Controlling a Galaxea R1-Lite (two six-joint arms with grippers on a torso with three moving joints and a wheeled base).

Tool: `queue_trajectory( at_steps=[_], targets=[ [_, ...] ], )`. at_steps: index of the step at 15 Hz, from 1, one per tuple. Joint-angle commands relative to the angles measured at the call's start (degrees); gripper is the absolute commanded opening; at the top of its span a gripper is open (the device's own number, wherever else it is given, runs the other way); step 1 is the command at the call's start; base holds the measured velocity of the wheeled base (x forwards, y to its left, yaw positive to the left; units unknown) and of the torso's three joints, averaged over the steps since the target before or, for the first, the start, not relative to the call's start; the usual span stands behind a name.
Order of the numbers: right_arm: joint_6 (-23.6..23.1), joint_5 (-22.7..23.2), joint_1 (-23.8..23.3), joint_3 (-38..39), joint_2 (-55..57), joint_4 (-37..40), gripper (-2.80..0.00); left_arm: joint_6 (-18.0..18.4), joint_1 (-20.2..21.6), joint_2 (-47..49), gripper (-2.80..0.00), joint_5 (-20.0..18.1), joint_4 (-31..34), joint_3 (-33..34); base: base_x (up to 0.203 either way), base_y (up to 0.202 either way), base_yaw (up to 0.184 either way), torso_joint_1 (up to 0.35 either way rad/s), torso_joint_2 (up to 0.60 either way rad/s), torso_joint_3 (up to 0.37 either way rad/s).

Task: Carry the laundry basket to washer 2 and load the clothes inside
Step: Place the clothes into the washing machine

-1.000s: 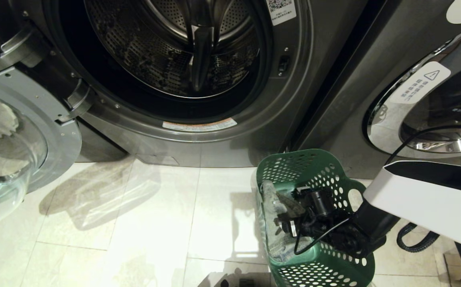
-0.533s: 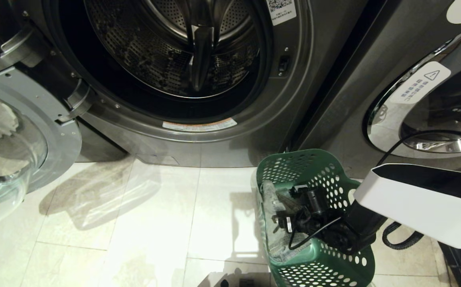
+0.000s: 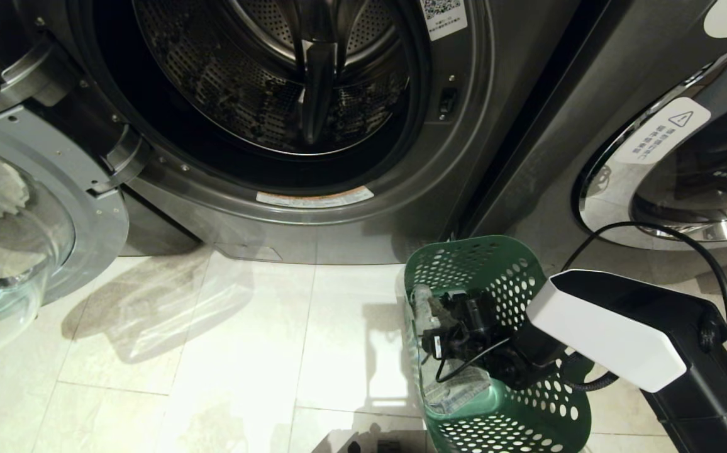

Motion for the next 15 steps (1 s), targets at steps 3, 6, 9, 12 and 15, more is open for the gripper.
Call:
queue_trajectory(
  at_steps=[3,6,9,12,15],
  targets=[
    [0.7,-3.0,0.0,-4.0,0.8,9.1,0.0,0.0,0.0,0.0,-2.8,0.0,0.0,0.1,0.0,0.0,0.0,0.0,0.0,0.0],
    [-0.5,-5.3,0.0,-8.7,1.9,12.6,0.0,0.0,0.0,0.0,-2.8,0.0,0.0,0.0,0.0,0.0,0.0,0.0,0.0,0.0],
    [-4.7,-5.4,0.0,-9.2,2.1,13.4,0.0,0.0,0.0,0.0,-2.8,0.0,0.0,0.1,0.0,0.0,0.0,0.0,0.0,0.0],
    [-5.4,-5.4,-0.1,-9.3,1.9,13.1,0.0,0.0,0.0,0.0,-2.8,0.0,0.0,0.1,0.0,0.0,0.0,0.0,0.0,0.0],
    [-5.2,-4.8,-0.7,-9.6,0.7,13.0,0.0,0.0,0.0,0.0,-2.8,0.0,0.0,0.1,0.0,0.0,0.0,0.0,0.0,0.0]
  ],
)
